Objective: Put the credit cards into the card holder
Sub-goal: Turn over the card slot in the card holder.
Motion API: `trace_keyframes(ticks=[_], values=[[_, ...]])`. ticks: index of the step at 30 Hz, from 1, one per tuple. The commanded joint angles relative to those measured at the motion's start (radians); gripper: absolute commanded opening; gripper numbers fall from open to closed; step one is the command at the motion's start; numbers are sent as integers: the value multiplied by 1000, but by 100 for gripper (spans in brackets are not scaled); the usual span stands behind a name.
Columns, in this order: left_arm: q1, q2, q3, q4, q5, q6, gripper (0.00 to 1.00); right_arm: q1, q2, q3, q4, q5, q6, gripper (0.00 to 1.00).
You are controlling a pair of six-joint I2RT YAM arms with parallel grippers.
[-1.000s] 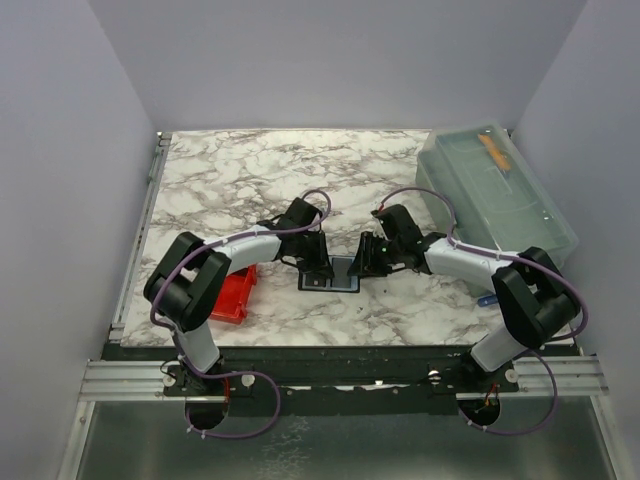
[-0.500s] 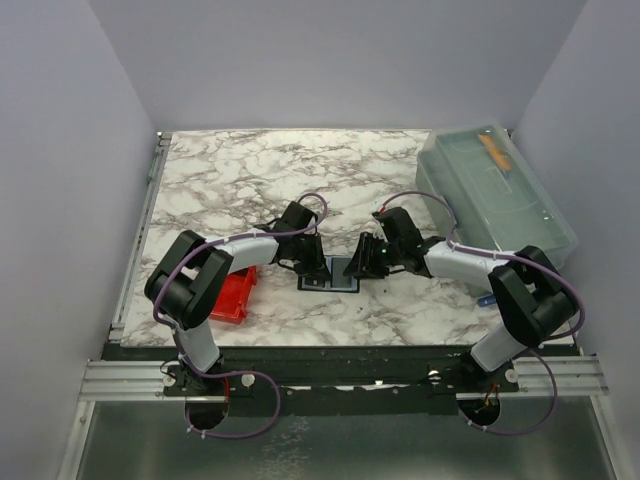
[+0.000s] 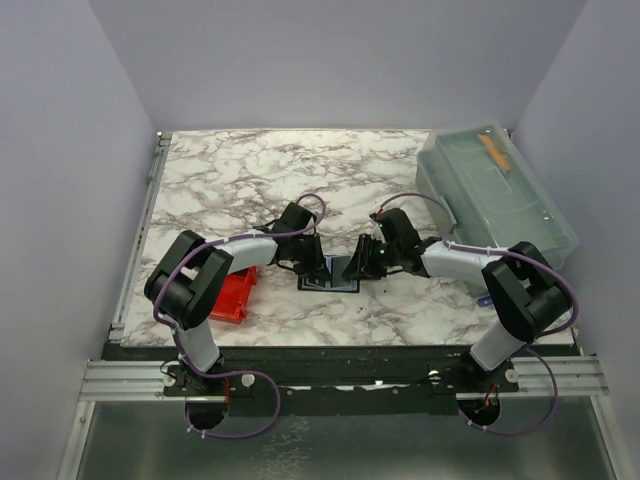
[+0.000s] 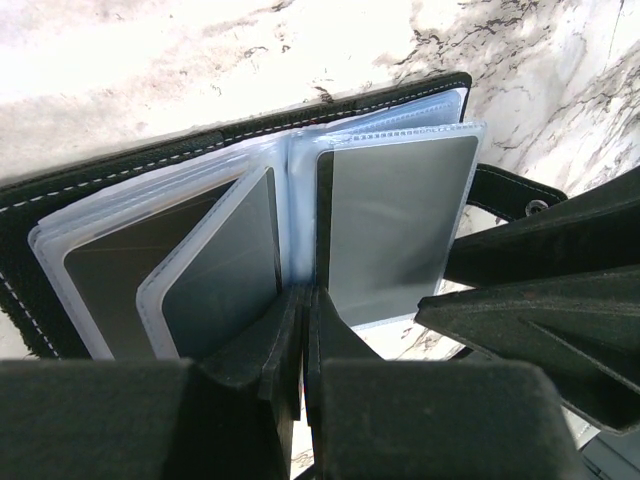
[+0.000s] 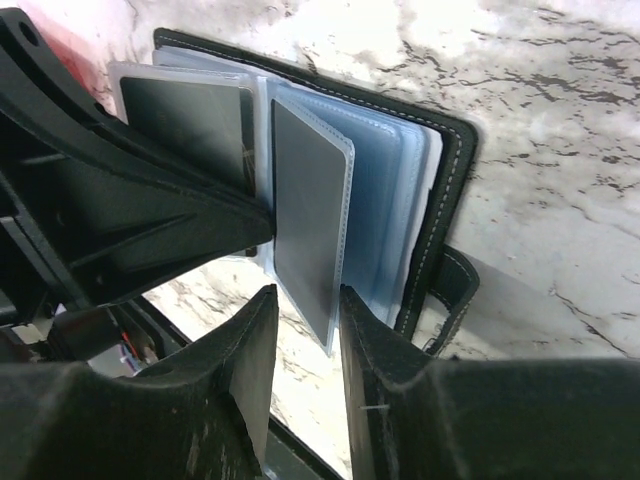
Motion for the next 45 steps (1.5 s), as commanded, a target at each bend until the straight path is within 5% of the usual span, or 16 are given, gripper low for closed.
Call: trace_keyframes(ticks=[1, 7, 16, 27, 39, 45], values=[[4, 25, -35, -25, -33, 11, 7, 4, -1, 1, 53, -52, 1, 32], [5, 1, -37, -25, -19, 5, 8, 5, 9, 6, 102, -115, 13, 32], [33, -169, -23, -87, 0, -15, 33, 5, 39, 43, 134, -172, 8, 39], [218, -387, -3, -278, 15, 57, 45, 49, 142, 186, 83, -179, -28, 50], [349, -455, 84, -429, -27, 169, 55, 123, 289, 326, 93, -231, -30, 63], [454, -477, 112, -526, -164, 154, 72, 123, 99, 252, 27, -105, -116, 72]])
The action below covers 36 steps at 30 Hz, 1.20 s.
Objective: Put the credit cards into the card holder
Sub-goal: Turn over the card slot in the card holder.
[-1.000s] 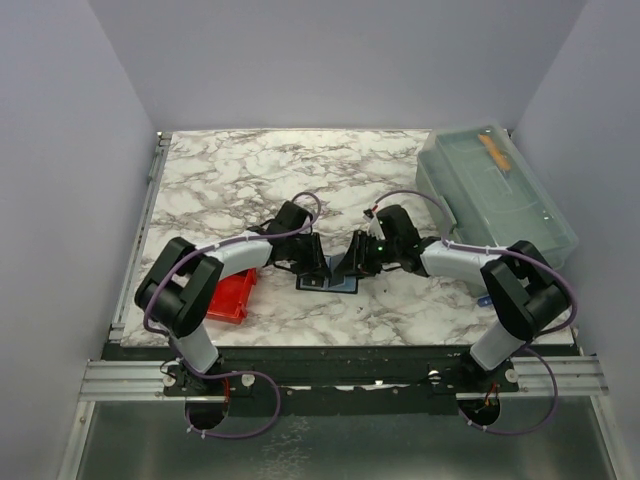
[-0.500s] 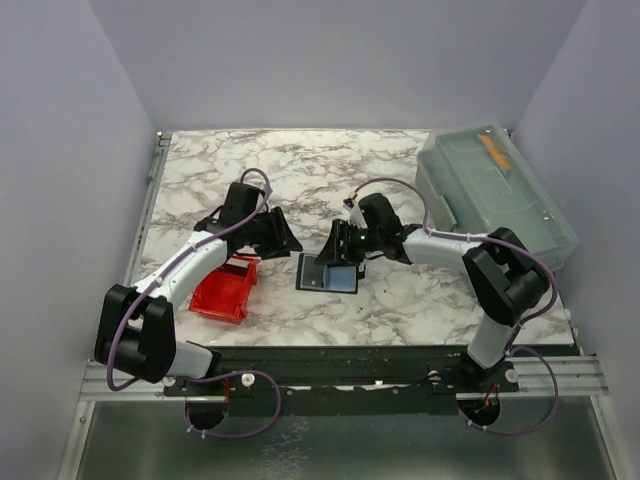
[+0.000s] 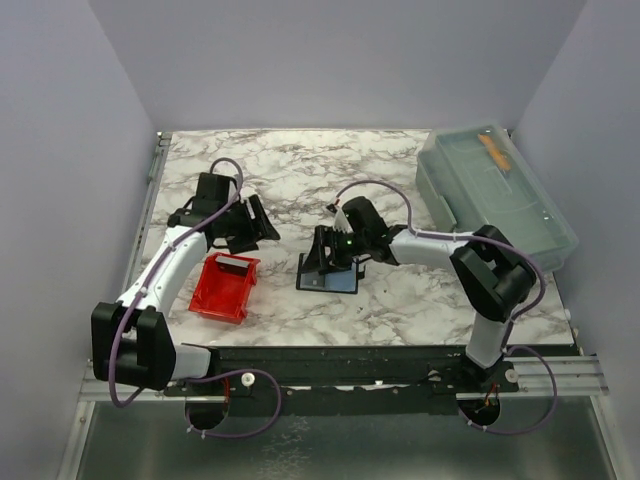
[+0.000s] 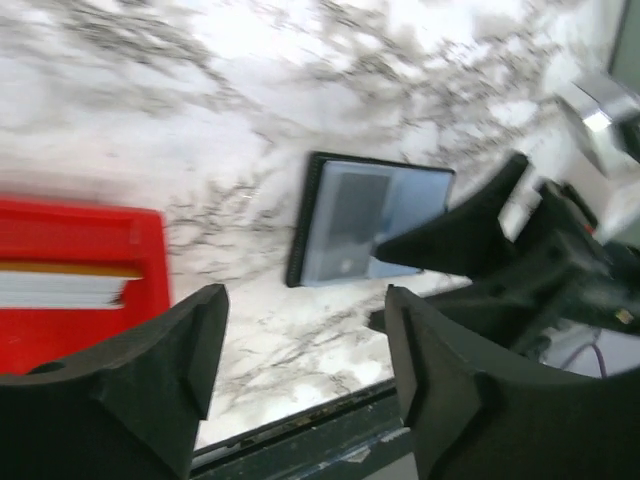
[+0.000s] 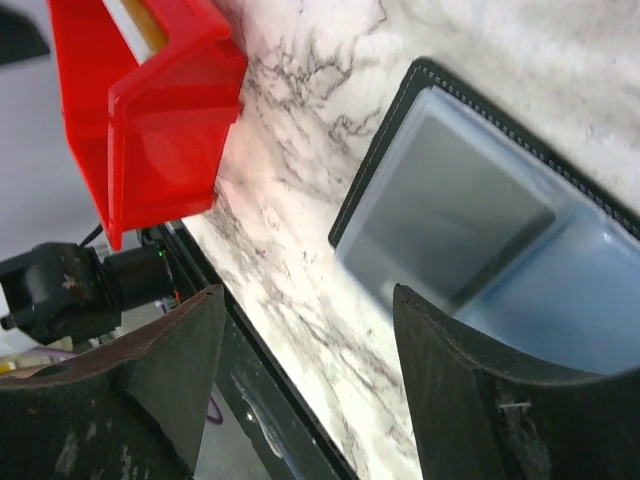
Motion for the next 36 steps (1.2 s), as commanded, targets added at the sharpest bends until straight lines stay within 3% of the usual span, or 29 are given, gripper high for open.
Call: trace_keyframes(ticks=[1, 4, 9, 17, 23, 31, 36], values=[[88, -48, 31, -117, -199, -22, 73, 5, -162, -22, -126, 111, -107, 72], [169, -75, -7, -139, -281, -133, 82, 5, -200, -38, -219, 194, -137, 72], [288, -76, -66, -139, -283, -291, 84, 5, -227, -89, -190, 179, -138, 73], [296, -101, -183, -84, -248, -486, 86, 5, -267, -103, -185, 173, -152, 73], [295, -110, -247, 24, -262, -533, 86, 5, -280, -126, -173, 175, -150, 73], [295, -62, -281, 105, -206, -547, 79, 5, -267, -136, -160, 171, -140, 73], [295, -62, -300, 153, -193, -540, 69, 5, -258, -134, -159, 168, -138, 73]])
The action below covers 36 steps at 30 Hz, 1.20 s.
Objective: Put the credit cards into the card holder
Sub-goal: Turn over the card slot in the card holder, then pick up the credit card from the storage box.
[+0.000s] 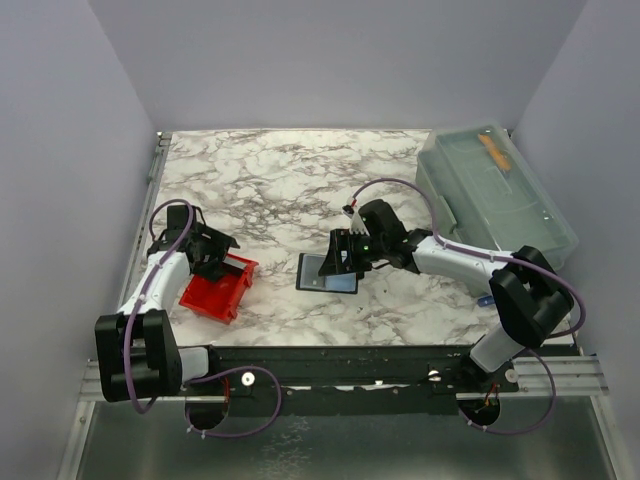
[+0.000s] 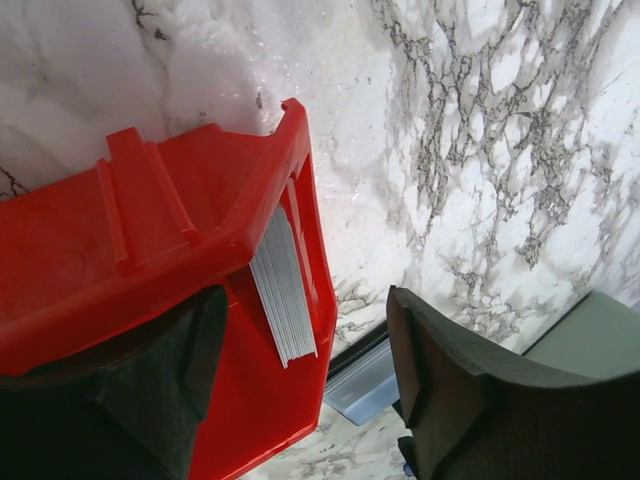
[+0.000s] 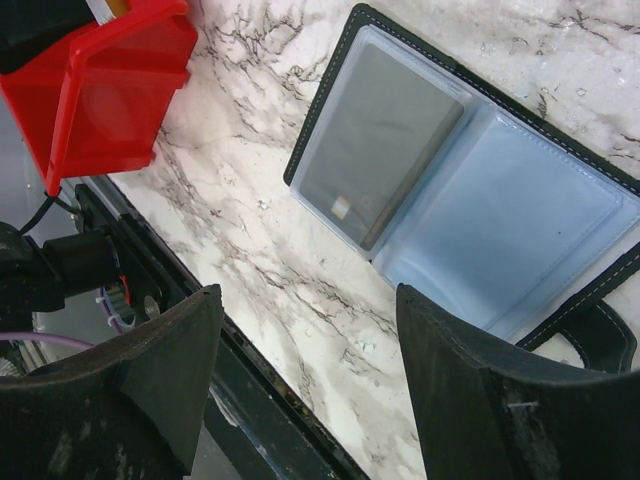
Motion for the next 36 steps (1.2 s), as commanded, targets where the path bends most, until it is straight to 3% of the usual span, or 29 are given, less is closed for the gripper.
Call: trace_keyframes(ticks=[1, 12, 25, 36], values=[[3, 1, -26, 72, 31, -22, 66, 4, 7, -9, 16, 11, -2, 73], [4, -11, -27, 102, 59, -10, 45, 4, 23, -2, 17, 3, -2, 73], [3, -32, -39, 73, 52, -14, 36, 4, 28, 4, 10, -2, -11, 73], [3, -46, -28, 25, 25, 5, 21, 4, 35, 13, 12, -7, -8, 73]])
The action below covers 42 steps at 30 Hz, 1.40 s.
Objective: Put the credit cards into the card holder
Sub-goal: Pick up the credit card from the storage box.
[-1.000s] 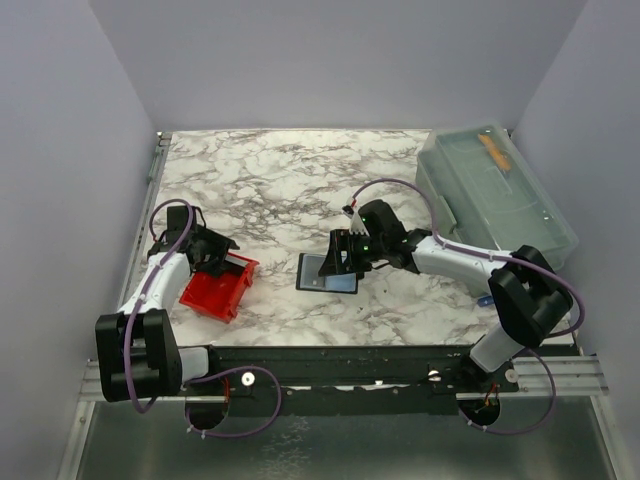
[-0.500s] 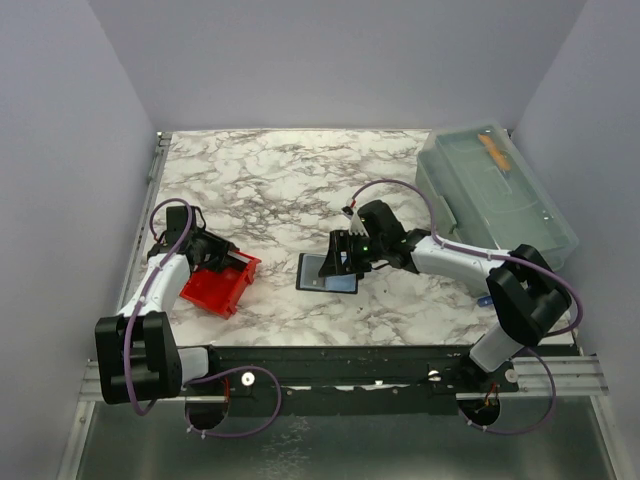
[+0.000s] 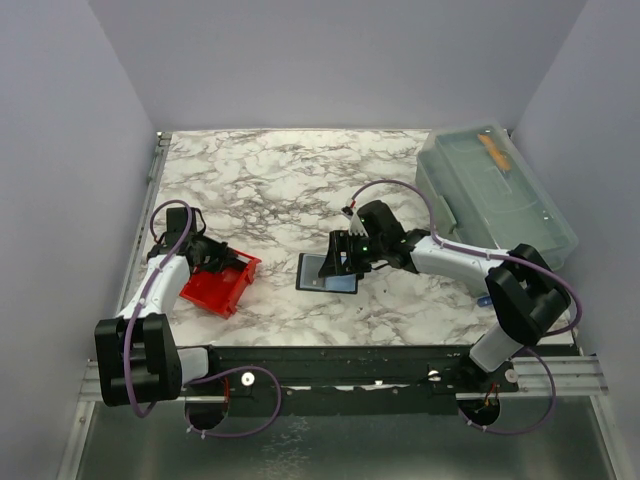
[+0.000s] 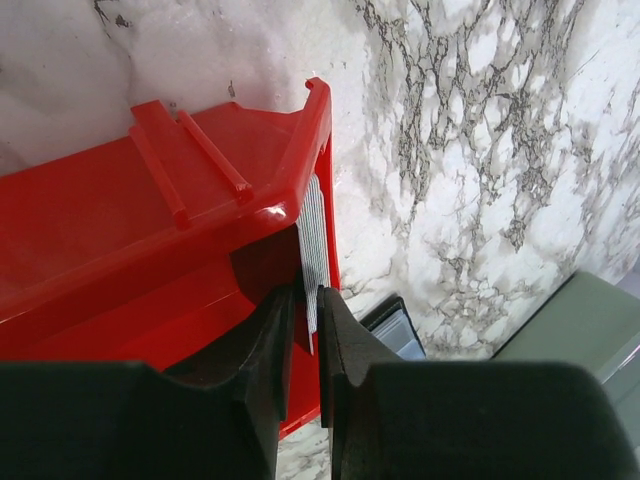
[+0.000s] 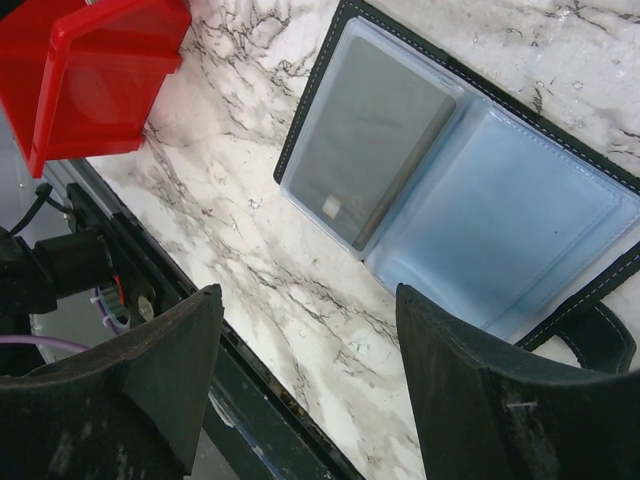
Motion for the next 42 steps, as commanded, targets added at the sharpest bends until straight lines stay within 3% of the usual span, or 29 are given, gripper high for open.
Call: trace_keyframes(ticks=[1, 8, 14, 21, 28, 42], values=[[3, -31, 4, -36, -17, 8, 21, 4, 16, 12, 12, -6, -8, 73], [4, -47, 3, -59, -30, 22, 14, 4, 20, 13, 18, -10, -8, 73], [3, -25, 11, -57, -11, 48, 50, 4, 25, 15, 18, -21, -12, 73], [3, 7, -17, -3, 10, 31, 56, 4, 42, 25, 26, -33, -9, 72], [3, 39, -22, 50, 2, 45, 55, 4, 40, 36, 18, -35, -12, 73], [4, 21, -11, 89, 21, 40, 29, 3, 38, 30, 18, -34, -12, 72]])
